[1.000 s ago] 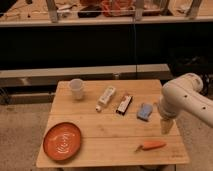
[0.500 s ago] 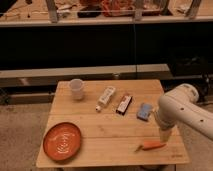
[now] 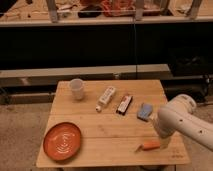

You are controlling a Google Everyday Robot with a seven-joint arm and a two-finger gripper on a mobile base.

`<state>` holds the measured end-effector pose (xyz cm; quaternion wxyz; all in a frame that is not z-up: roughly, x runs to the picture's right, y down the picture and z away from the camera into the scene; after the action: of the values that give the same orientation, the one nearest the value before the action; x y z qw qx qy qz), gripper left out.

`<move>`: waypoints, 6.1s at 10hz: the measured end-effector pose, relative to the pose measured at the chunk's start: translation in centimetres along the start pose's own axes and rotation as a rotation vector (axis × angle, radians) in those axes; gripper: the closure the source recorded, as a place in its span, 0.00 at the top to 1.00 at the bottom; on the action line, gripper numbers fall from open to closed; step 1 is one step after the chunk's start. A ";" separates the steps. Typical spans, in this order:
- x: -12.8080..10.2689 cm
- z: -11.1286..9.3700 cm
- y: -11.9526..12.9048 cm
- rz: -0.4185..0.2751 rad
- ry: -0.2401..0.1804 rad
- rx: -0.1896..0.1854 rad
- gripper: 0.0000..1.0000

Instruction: Place the pepper in the ceramic bowl

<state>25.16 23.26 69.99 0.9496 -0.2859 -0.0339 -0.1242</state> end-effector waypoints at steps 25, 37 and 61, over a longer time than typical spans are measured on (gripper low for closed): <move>0.5 7.6 3.2 -0.162 0.040 -0.026 0.80; 0.2 10.3 4.0 -0.140 0.010 -0.038 0.80; -2.2 12.1 3.8 -0.090 -0.050 -0.068 0.62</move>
<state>24.07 33.46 77.74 0.9317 -0.3191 -0.0662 -0.1605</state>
